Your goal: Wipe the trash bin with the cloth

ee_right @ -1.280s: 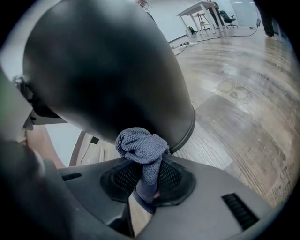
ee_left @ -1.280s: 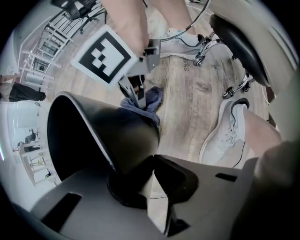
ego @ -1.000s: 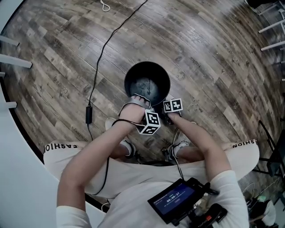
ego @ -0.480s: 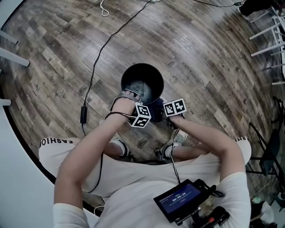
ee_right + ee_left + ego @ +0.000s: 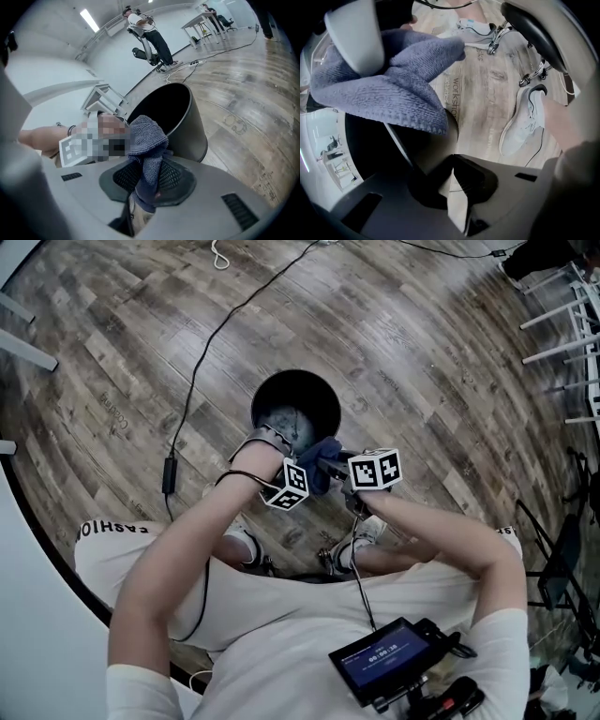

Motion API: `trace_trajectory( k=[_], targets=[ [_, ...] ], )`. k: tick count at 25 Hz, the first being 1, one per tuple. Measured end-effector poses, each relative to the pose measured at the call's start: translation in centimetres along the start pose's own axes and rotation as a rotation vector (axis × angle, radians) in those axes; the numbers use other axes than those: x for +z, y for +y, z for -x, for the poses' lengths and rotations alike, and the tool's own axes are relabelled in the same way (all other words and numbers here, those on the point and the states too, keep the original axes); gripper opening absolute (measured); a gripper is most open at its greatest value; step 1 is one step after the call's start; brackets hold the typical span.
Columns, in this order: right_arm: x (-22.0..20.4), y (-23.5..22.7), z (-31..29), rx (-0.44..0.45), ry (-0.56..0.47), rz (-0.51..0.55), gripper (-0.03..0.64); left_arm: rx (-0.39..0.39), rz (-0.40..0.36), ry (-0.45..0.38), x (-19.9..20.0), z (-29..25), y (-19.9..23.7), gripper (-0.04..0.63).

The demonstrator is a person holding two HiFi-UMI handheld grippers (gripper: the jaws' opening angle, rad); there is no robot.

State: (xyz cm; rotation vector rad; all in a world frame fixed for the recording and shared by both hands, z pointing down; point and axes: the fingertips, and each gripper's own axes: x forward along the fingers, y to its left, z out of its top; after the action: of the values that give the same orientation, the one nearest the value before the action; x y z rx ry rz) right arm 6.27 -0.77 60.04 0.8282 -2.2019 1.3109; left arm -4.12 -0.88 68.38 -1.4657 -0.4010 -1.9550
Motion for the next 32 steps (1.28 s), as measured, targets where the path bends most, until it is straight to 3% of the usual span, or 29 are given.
trace_trajectory(
  k=[8, 13, 17, 22, 26, 29, 32],
  targets=[
    [-2.6, -5.1, -4.0, -0.031, 0.066, 0.005, 0.077, -0.009, 0.024, -0.023, 0.5, 0.1, 0.3, 0.044],
    [-4.8, -9.2, -7.7, -0.063, 0.109, 0.063, 0.077, -0.010, 0.041, -0.031, 0.7, 0.2, 0.3, 0.044],
    [-6.6, -12.9, -10.6, -0.073, 0.113, 0.037, 0.077, -0.020, 0.069, -0.035, 1.1, 0.2, 0.8, 0.044],
    [-8.5, -16.4, -13.5, -0.148, 0.124, -0.033, 0.077, -0.035, 0.112, -0.045, 1.7, 0.4, 1.1, 0.046],
    [-8.6, -16.6, -13.3, -0.171, 0.128, -0.073, 0.077, -0.047, 0.152, -0.045, 1.9, 0.4, 1.2, 0.046],
    [-8.4, -15.5, -11.7, -0.180, 0.154, -0.079, 0.077, -0.068, 0.172, -0.099, 2.6, 0.6, 1.1, 0.049],
    [-7.4, -12.9, -9.1, -0.142, 0.161, -0.062, 0.077, -0.078, 0.168, -0.141, 2.3, 1.2, 1.1, 0.116]
  ],
)
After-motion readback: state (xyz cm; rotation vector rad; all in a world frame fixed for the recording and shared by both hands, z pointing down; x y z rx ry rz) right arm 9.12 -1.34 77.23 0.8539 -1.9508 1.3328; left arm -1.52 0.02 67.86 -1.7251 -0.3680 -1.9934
